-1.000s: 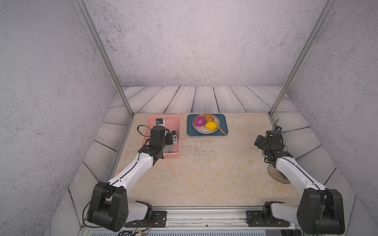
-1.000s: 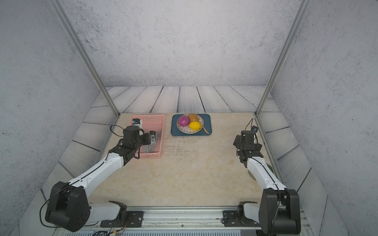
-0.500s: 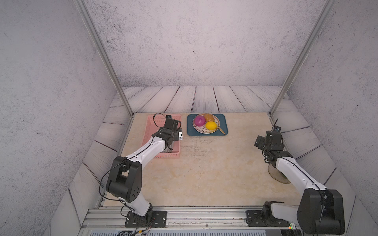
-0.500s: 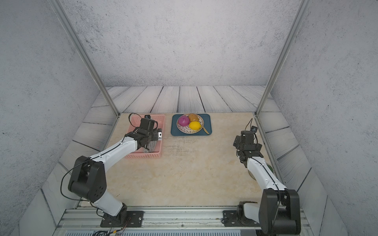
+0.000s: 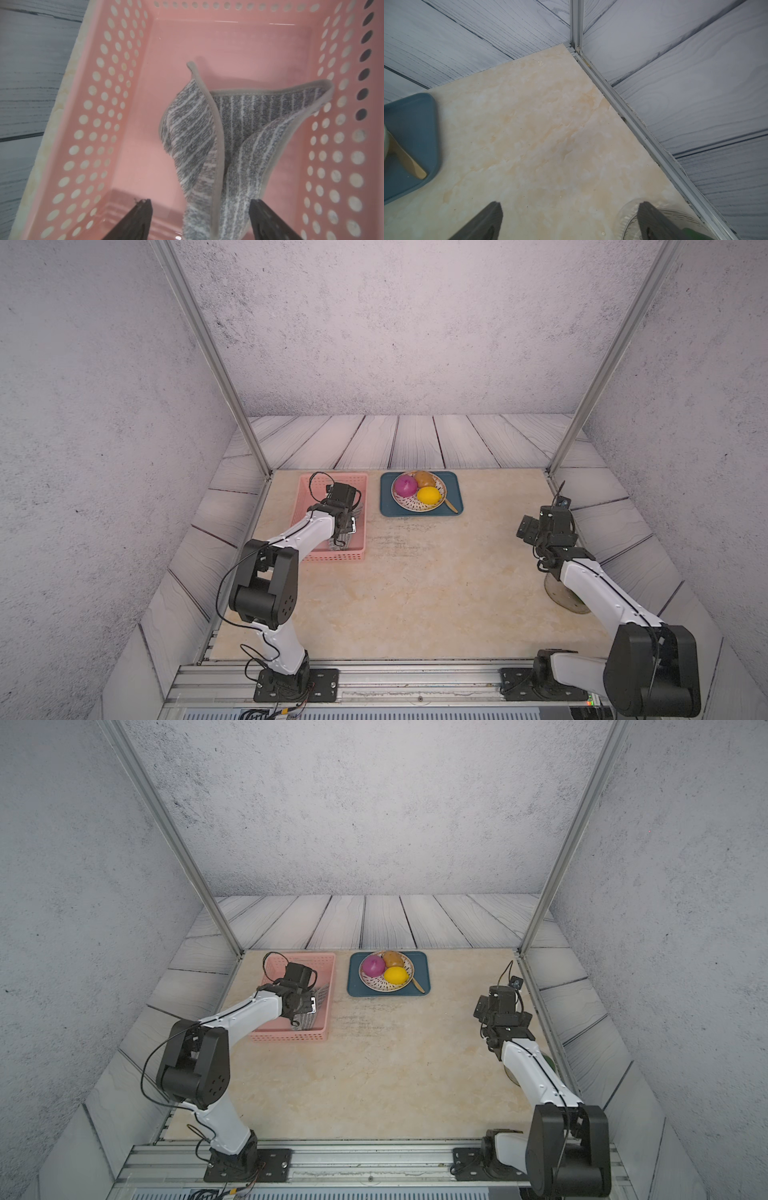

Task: Fold the square dishcloth
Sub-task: Pick up the cleaning item from the bin.

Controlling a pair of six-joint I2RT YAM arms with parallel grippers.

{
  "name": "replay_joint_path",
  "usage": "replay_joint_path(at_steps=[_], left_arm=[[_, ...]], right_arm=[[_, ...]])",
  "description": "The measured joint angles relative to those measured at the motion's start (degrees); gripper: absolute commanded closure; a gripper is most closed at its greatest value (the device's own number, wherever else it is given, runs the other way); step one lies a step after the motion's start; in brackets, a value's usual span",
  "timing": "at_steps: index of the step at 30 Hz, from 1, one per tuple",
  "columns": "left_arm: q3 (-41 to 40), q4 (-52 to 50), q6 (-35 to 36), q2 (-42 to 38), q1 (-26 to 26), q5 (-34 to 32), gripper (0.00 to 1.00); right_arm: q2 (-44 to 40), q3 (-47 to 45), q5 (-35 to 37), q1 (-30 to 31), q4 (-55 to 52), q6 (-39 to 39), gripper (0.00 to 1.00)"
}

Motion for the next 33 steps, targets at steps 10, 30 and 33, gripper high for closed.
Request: replay_joint_path(at_steps=[10,30,33], left_arm=[[-0.3,-0.8,-0.9,2.5,2.5,1.6,1.00],[13.5,-2.6,2.3,-14.1,3.2,15.0,1.00],[16.9,-2.5,2.6,-14.3,1.5,18.9,1.00]], right_arm=[[0.0,0.0,-0.2,0.0,0.0,0.0,0.01],[0.0,-0.5,-0.4,0.0,0.0,0.3,0.01],[0.0,-0.8,-0.3,0.0,0.0,0.3,0.01]])
